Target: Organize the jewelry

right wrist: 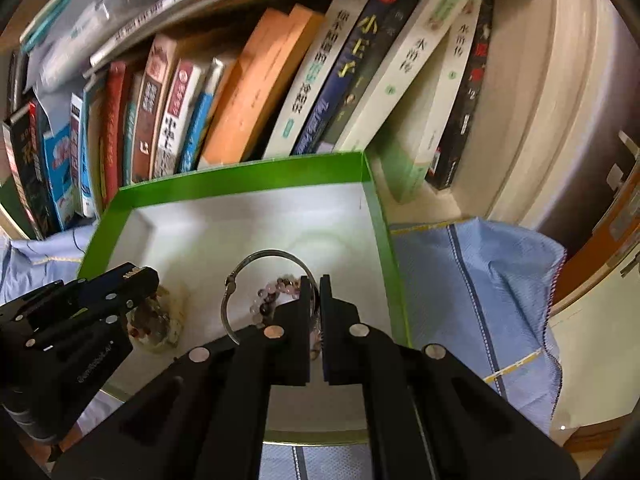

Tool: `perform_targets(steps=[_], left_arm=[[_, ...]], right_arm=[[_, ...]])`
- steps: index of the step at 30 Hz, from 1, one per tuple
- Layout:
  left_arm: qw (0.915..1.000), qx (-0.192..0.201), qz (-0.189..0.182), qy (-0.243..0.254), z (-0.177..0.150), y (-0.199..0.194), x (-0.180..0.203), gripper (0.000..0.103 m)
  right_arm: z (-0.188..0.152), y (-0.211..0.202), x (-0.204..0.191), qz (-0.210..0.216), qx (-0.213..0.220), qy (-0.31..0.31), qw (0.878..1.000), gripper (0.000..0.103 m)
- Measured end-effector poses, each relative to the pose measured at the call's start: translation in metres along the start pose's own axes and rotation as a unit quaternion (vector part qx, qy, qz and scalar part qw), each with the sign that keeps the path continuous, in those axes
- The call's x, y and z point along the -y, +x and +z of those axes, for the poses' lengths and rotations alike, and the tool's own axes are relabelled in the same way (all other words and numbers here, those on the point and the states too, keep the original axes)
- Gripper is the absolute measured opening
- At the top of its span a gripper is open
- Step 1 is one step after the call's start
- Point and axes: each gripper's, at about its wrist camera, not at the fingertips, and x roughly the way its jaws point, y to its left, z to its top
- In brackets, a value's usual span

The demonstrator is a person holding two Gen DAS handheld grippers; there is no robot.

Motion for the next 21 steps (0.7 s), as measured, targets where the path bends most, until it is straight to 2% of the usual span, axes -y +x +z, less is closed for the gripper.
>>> perform_targets(steps=[3, 5, 6, 7, 8, 11, 14, 17, 21], left_arm=[[0.9999, -0.011, 0.008, 0.002, 0.003, 0.009, 0.004, 0.021], [0.9998, -0.016, 0.013, 0.003, 0.003, 0.017, 0.007, 0.023], [0.9998, -0.016, 0.014, 0.003, 0.002, 0.018, 0.007, 0.034], [0.9998, -0.012, 0.017, 0.003, 0.001, 0.017, 0.006, 0.05], [0.9997, -0.007, 0.022, 0.003, 0.001, 0.016, 0.006, 0.054], [0.999, 0.017, 0.041, 0.006, -0.005, -0.003, 0.001, 0.055], [0.9977, 0.046, 0.049, -0.004, -0.02, -0.033, -0.006, 0.068], [0.9955, 0.076, 0.051, -0.023, -0.051, -0.07, -0.019, 0.07], [0.9945, 0.089, 0.053, -0.017, -0.096, -0.092, -0.025, 0.07]], right_arm=[[-0.002, 0.01, -0.004, -0.003, -0.018, -0.004, 1.0, 0.005], [-0.005, 0.017, -0.005, -0.006, -0.026, -0.005, 1.0, 0.014], [-0.007, 0.015, -0.005, -0.008, -0.023, -0.009, 1.0, 0.018], [-0.009, 0.013, -0.004, -0.01, -0.018, -0.01, 1.0, 0.026], [-0.01, 0.007, -0.003, -0.013, -0.009, -0.011, 1.0, 0.032], [-0.02, -0.026, 0.001, -0.013, 0.031, -0.013, 0.999, 0.045], [-0.04, -0.06, 0.006, -0.001, 0.064, -0.016, 0.998, 0.06], [-0.07, -0.088, 0.014, 0.009, 0.081, -0.022, 0.996, 0.061], [-0.115, -0.09, 0.016, 0.03, 0.046, -0.037, 0.998, 0.061]])
